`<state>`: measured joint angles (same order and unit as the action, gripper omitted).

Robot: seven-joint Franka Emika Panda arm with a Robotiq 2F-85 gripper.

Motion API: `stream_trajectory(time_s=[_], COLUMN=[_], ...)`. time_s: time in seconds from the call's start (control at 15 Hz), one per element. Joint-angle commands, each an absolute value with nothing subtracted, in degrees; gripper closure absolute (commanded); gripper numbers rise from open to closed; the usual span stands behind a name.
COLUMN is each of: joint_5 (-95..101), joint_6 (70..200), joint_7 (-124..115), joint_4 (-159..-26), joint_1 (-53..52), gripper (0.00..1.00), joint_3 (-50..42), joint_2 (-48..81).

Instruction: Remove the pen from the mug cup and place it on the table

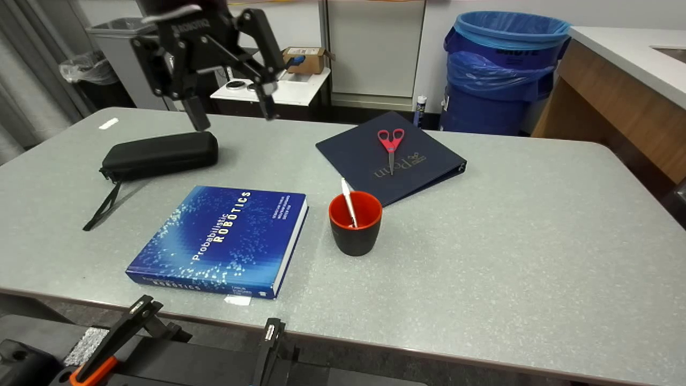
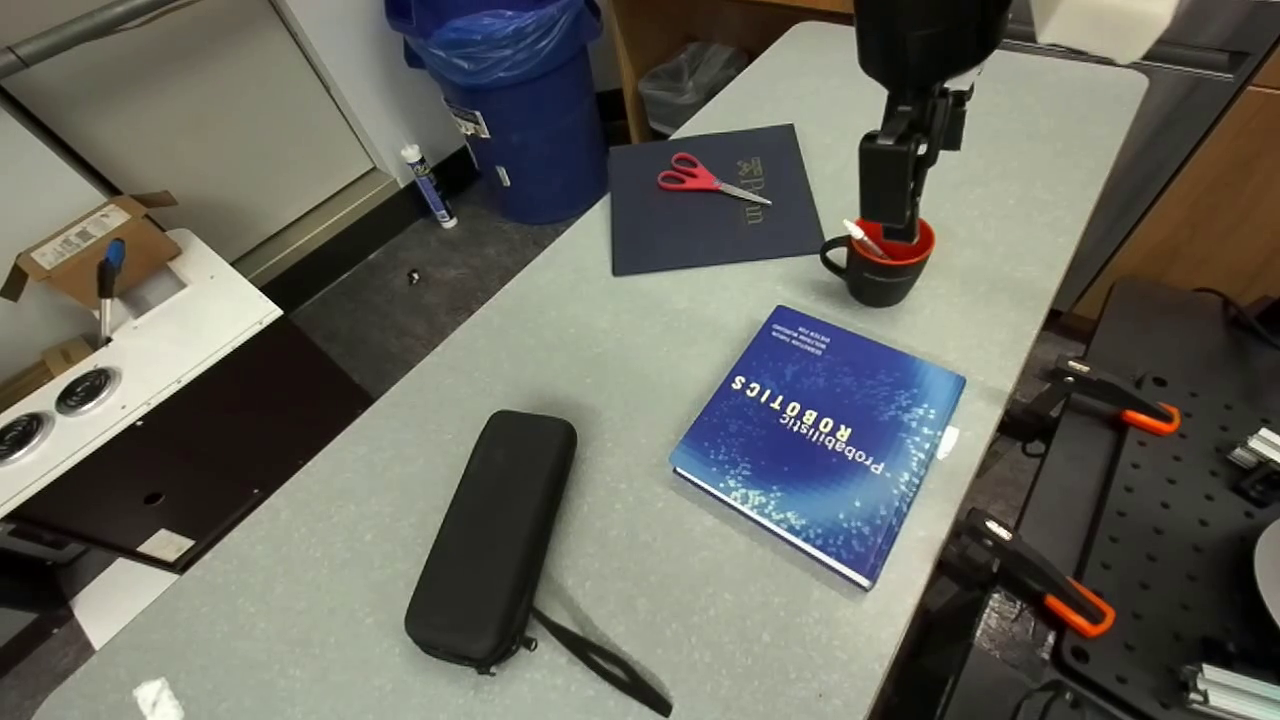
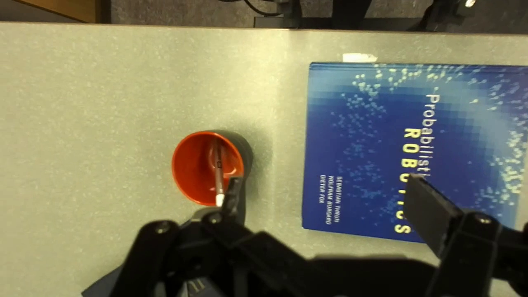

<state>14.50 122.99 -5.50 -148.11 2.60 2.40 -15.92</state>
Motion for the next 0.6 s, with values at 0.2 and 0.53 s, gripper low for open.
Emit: stream_trajectory(time_s=[0.2,0.53], joint_5=[16.35,15.31], joint_6=[134.54,133.43], joint_7=[-10.28,-10.21], joint_4=[-142.64,-142.49], joint_1=[9.04,8.23], gripper=[0.0,0.0], joint_3=[-4.83,-6.67], joint_2=[0.56,1.61])
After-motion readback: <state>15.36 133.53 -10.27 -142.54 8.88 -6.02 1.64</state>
